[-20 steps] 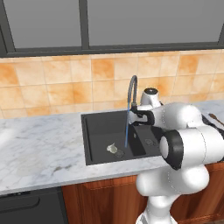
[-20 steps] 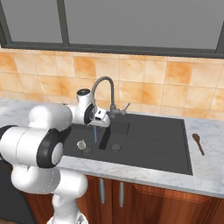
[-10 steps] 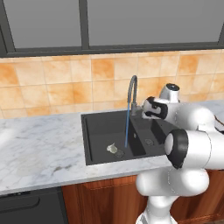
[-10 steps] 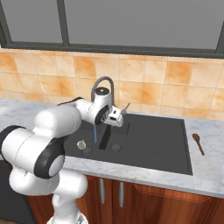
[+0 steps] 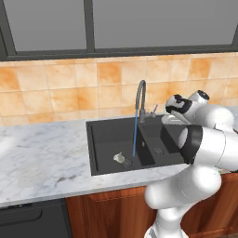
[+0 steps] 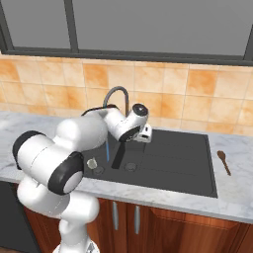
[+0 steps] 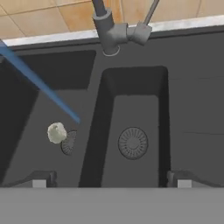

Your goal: Turn on the sink faucet. Then move the garlic from the counter to the sink. Turn off the sink. Move the vegetable from the sink to the pot next to the stove. Finally move the pot to the front center burner.

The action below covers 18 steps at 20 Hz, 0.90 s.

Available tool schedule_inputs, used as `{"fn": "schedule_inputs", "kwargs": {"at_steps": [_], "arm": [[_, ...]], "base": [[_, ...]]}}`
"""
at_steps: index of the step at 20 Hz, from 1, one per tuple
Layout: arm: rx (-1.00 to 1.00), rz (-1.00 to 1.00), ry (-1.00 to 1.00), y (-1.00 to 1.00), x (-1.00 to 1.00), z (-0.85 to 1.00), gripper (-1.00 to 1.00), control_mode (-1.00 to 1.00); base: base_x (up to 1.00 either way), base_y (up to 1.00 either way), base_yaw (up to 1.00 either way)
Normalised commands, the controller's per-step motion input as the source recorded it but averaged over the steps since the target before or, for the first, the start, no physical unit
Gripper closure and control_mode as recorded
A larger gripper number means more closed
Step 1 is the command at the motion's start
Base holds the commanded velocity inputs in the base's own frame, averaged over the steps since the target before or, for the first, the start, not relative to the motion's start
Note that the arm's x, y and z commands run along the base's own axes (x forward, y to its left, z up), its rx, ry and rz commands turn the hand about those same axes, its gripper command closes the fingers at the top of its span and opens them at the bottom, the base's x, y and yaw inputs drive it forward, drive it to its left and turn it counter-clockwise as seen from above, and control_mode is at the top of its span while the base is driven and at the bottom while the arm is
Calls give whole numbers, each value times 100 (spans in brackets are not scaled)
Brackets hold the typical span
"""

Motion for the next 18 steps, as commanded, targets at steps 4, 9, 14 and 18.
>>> {"fn": "schedule_inputs", "kwargs": {"at_steps": [4, 9, 14, 18], "arm": [[4, 24, -16, -26, 9, 1, -100, -100], [2, 26, -15, -13, 28, 0, -100, -100], [9, 29, -15, -21, 52, 1, -100, -100], [11, 32, -19, -21, 46, 0, -100, -100]], "base": [[0, 0, 0], [0, 0, 0], [0, 0, 0], [0, 0, 0]]}}
